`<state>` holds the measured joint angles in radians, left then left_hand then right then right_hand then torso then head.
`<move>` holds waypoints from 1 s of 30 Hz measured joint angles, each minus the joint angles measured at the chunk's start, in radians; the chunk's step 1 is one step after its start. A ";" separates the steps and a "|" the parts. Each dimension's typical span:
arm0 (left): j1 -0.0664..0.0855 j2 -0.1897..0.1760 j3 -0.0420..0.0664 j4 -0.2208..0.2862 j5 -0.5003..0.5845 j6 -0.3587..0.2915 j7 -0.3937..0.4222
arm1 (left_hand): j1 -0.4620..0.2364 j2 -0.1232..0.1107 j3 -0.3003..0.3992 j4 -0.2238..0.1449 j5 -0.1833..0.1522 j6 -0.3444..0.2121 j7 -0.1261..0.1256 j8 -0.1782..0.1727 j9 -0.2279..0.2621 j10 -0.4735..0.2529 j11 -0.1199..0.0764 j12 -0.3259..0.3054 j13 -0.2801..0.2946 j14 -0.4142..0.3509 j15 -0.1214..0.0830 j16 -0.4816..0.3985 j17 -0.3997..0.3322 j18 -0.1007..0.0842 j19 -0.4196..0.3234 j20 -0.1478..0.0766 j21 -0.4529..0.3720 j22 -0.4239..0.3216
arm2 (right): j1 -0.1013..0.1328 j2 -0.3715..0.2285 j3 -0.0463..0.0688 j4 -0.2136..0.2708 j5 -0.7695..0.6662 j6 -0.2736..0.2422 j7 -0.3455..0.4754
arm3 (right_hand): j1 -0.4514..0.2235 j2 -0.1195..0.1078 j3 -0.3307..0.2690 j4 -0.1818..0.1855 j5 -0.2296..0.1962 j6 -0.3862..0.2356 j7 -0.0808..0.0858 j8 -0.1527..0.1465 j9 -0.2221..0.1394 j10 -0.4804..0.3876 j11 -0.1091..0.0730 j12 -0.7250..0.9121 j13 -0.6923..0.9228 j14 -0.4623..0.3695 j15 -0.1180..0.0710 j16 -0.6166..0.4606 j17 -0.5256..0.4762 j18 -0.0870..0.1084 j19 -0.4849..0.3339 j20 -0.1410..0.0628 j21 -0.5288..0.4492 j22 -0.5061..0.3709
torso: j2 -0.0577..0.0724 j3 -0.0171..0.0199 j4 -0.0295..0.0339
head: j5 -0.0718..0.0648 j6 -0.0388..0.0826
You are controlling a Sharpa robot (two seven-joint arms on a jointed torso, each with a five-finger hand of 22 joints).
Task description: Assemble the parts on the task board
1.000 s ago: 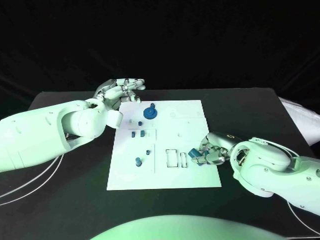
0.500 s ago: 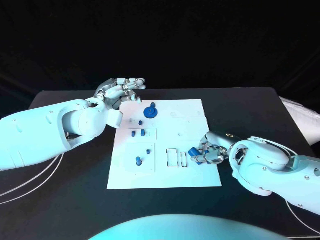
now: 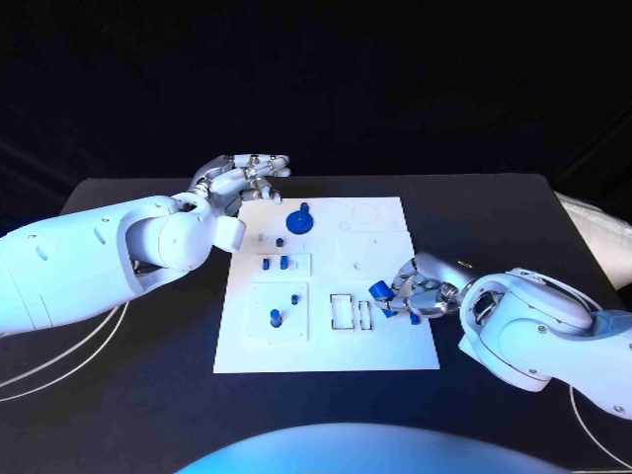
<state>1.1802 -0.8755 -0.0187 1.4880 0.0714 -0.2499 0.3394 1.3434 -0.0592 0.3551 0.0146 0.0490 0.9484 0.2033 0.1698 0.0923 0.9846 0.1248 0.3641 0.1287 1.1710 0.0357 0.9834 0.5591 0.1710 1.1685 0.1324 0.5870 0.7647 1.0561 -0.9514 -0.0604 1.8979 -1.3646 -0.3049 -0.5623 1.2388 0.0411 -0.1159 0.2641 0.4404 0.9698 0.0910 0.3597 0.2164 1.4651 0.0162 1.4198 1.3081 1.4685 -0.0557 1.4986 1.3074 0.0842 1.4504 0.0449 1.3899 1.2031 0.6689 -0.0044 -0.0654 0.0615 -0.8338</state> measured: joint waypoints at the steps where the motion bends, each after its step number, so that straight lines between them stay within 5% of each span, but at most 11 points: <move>1: 0.000 0.001 0.000 0.000 0.000 0.000 0.000 | 0.000 0.000 0.000 0.000 0.000 0.000 0.000 0.000 0.000 0.000 0.000 0.000 0.000 0.000 0.000 0.000 0.000 0.000 0.000 0.000 0.000 0.000 | 0.002 0.004 0.000 0.001 0.011 -0.002 0.000 | 0.001 0.001 -0.003 0.003 0.015 0.000 0.000 0.001 0.004 0.000 0.000 0.000 0.000 0.000 0.000 0.000 0.000 0.000 0.000 0.000 0.000 0.001 | 0.000 0.0000 0.0002 | 0.000 0.000; 5: 0.000 0.003 0.000 0.000 0.000 0.001 0.000 | 0.000 0.000 0.000 0.000 0.000 0.000 0.000 0.000 0.000 0.000 0.000 0.000 0.000 0.000 0.000 0.000 0.000 0.000 0.000 0.000 0.000 0.000 | 0.007 0.029 0.000 0.002 0.054 0.004 -0.003 | 0.005 0.005 -0.003 0.003 0.048 0.000 0.000 0.004 0.006 0.000 0.000 -0.004 0.000 0.000 0.000 0.000 0.000 0.000 0.000 0.000 0.000 0.002 | 0.000 0.0000 0.0012 | 0.003 0.001; 14: 0.000 0.010 0.000 -0.001 0.000 0.002 -0.001 | 0.000 0.000 0.000 0.000 0.000 -0.004 -0.003 0.000 0.000 0.000 0.000 0.000 0.000 -0.003 0.003 0.000 -0.001 0.000 0.000 0.000 0.000 -0.001 | 0.009 0.094 0.000 -0.020 0.107 0.059 -0.013 | -0.006 0.023 -0.017 0.027 0.050 -0.002 0.002 0.014 0.020 0.000 0.000 -0.009 0.004 0.000 0.000 0.000 0.000 0.000 0.000 0.000 0.000 0.004 | 0.000 -0.0002 0.0000 | 0.006 0.003; 26: 0.000 0.014 0.000 -0.001 -0.001 0.003 -0.002 | 0.000 0.000 0.000 0.000 0.000 -0.003 -0.004 0.000 0.000 0.000 0.000 0.000 0.000 -0.003 0.003 0.000 -0.001 0.000 0.000 0.000 0.000 -0.001 | 0.010 0.143 0.000 -0.057 0.115 0.090 -0.026 | -0.057 0.030 -0.045 0.026 0.017 0.005 -0.005 0.034 0.036 0.000 -0.008 -0.018 0.000 -0.004 -0.004 0.000 0.001 0.000 0.000 0.000 0.000 0.004 | 0.001 -0.0003 -0.0003 | 0.013 0.003; 30: 0.000 0.014 0.000 -0.001 -0.001 0.004 -0.002 | 0.000 0.000 0.000 0.000 0.000 -0.003 -0.003 0.004 0.000 0.000 0.000 0.000 0.000 -0.003 0.003 0.000 -0.001 0.000 0.000 0.000 -0.004 -0.001 | 0.010 0.153 0.000 -0.064 0.112 0.091 -0.028 | -0.076 0.035 -0.064 0.025 -0.026 0.007 -0.007 0.043 0.048 0.000 -0.008 -0.018 0.002 0.000 -0.007 0.000 0.001 0.000 0.000 0.000 0.000 0.004 | 0.001 -0.0002 -0.0005 | 0.015 0.002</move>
<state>1.1799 -0.8616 -0.0188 1.4868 0.0708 -0.2464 0.3375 1.3434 -0.0592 0.3551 0.0146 0.0490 0.9449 0.1998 0.1737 0.0925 0.9846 0.1249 0.3641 0.1287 1.1684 0.0384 0.9834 0.5581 0.1710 1.1685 0.1324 0.5830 0.7639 1.0658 -0.7980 -0.0608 1.8338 -1.2528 -0.2143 -0.5899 1.1628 0.0760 -0.1797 0.2892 0.4146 0.9766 0.0842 0.4026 0.2643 1.4647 0.0081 1.4016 1.3098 1.4685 -0.0630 1.4984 1.3081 0.0842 1.4503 0.0450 1.3899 1.2066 0.6703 -0.0046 -0.0659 0.0762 -0.8318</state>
